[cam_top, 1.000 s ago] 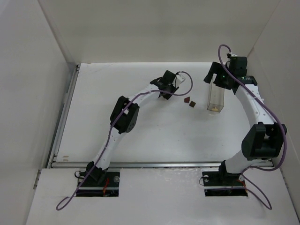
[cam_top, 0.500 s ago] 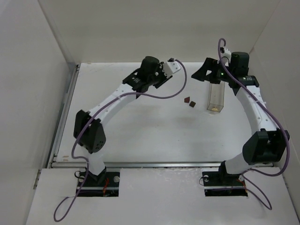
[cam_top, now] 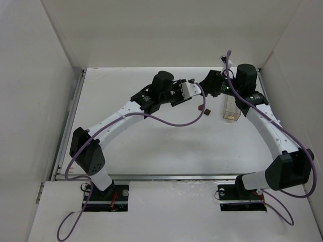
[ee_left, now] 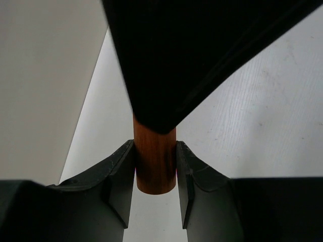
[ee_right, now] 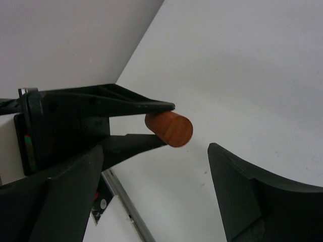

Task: Build the wood block tower

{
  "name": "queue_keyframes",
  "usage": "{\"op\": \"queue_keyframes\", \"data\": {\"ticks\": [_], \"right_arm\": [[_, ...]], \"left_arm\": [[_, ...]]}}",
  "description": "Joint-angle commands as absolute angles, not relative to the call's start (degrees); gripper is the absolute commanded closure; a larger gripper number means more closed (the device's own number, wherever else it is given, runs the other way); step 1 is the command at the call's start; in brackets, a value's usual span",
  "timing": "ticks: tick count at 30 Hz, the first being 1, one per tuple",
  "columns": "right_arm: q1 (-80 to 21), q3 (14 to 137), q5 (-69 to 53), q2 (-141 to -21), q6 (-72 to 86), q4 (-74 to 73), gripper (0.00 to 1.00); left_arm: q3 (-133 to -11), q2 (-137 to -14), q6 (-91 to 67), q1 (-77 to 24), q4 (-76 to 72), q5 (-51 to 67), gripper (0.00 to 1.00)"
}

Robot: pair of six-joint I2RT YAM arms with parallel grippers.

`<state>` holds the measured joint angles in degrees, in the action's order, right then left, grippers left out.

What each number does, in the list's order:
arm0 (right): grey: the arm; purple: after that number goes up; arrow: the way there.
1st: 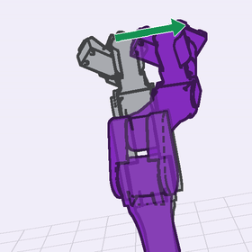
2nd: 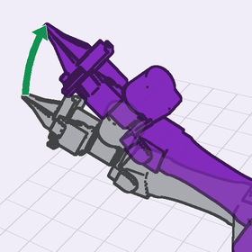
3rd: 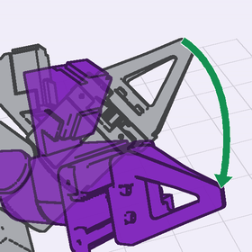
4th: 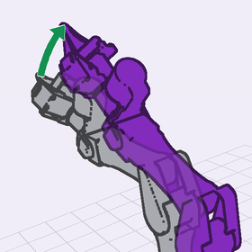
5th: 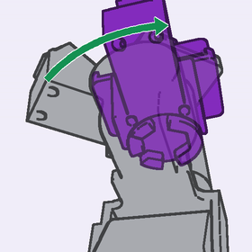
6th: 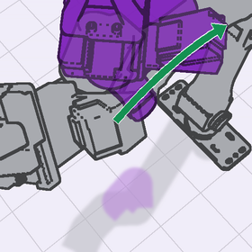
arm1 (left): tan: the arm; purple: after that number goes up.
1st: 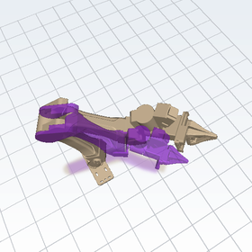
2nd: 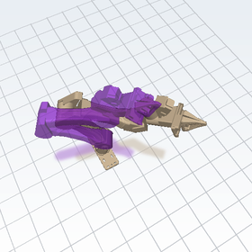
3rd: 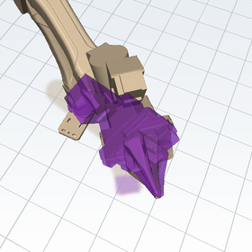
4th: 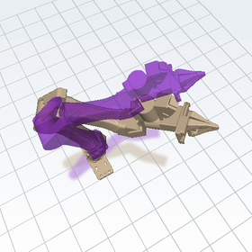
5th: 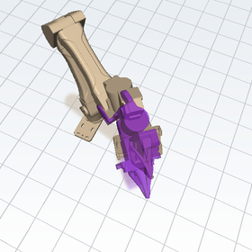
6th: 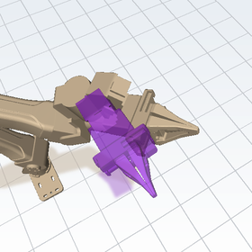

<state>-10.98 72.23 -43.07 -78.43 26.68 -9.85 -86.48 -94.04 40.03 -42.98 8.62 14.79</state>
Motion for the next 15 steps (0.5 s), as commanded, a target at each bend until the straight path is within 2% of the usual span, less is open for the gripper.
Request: {"op": "queue_keyframes", "data": {"ticks": [1,8,12,15], "right_arm": [[-12.66,72.77,-43.25,-79.01,28.65,-3.43,0.11],[-12.66,73.83,-41.4,-82.08,28.65,-6.23,0.22],[-12.66,74.44,-42.01,-82.88,28.04,-6.86,0.38],[-12.66,74.44,-43.94,-83.49,27.51,-6.86,0.46]], "left_arm": [[-86.57,-92.55,40.08,-43.68,5.63,16.79,1.0],[-86.57,-92.55,38.06,-44.21,4.4,16.79,1.0],[-86.57,-92.55,37.45,-44.21,3.87,16.27,1.0],[-86.57,-93.07,37.44,-44.21,3.87,16.26,1.0]]}}
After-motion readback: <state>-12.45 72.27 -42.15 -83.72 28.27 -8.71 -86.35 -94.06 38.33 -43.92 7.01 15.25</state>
